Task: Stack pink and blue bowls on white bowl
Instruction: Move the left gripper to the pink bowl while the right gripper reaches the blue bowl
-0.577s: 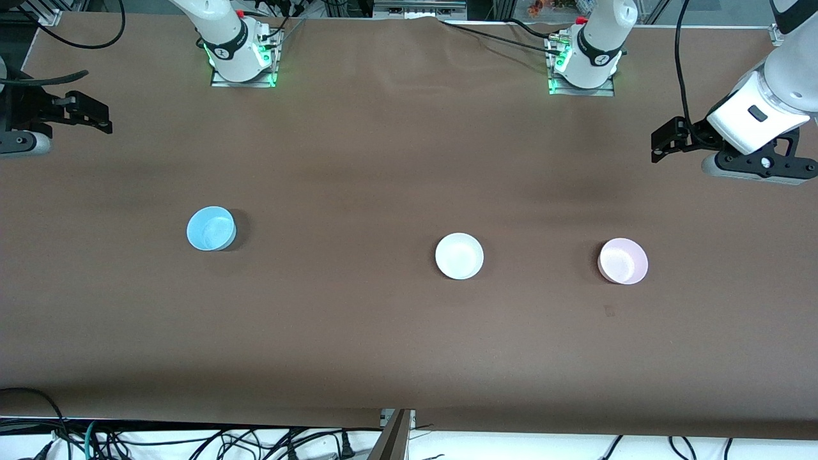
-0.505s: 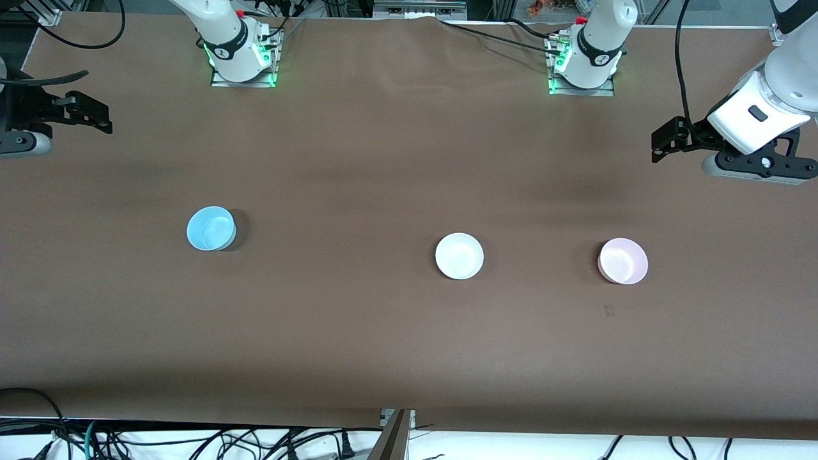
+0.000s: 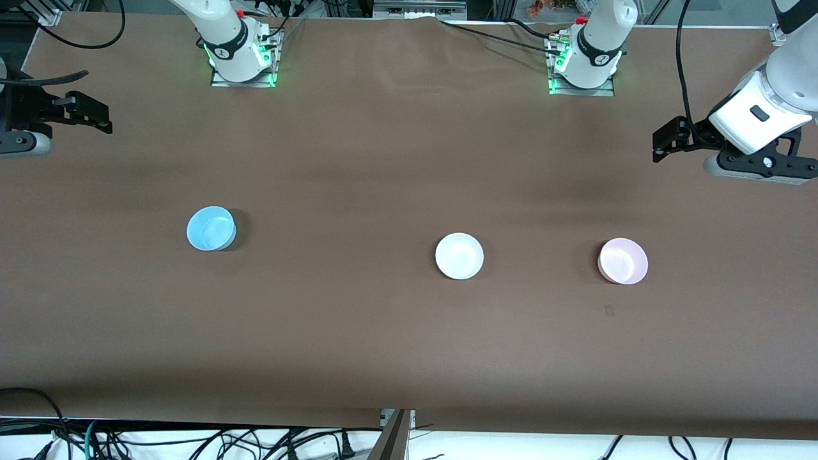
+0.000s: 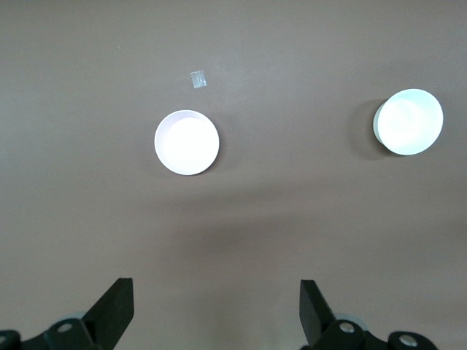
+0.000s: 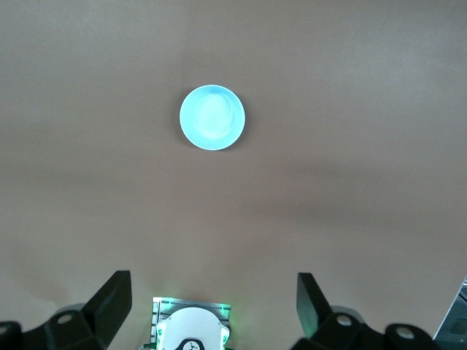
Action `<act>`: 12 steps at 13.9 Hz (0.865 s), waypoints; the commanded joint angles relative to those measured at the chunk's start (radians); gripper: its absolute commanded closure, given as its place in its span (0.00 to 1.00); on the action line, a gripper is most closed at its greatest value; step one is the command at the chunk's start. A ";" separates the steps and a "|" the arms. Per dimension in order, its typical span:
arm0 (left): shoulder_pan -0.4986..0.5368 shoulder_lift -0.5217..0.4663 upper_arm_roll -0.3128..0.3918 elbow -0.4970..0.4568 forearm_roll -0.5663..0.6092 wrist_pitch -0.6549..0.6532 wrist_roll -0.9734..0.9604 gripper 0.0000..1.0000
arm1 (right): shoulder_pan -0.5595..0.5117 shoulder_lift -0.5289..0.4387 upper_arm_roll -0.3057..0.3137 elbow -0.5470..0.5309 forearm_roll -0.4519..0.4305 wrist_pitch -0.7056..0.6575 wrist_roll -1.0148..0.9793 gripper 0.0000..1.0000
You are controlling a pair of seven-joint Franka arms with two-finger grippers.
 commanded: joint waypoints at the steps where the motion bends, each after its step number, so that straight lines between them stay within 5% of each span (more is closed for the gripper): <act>1: 0.049 0.059 0.002 0.007 -0.014 -0.005 0.030 0.00 | -0.005 0.006 0.003 0.017 -0.009 -0.004 -0.010 0.00; 12: 0.188 0.439 0.001 0.003 -0.016 0.427 0.095 0.00 | -0.008 0.070 0.001 0.015 -0.003 0.006 0.002 0.00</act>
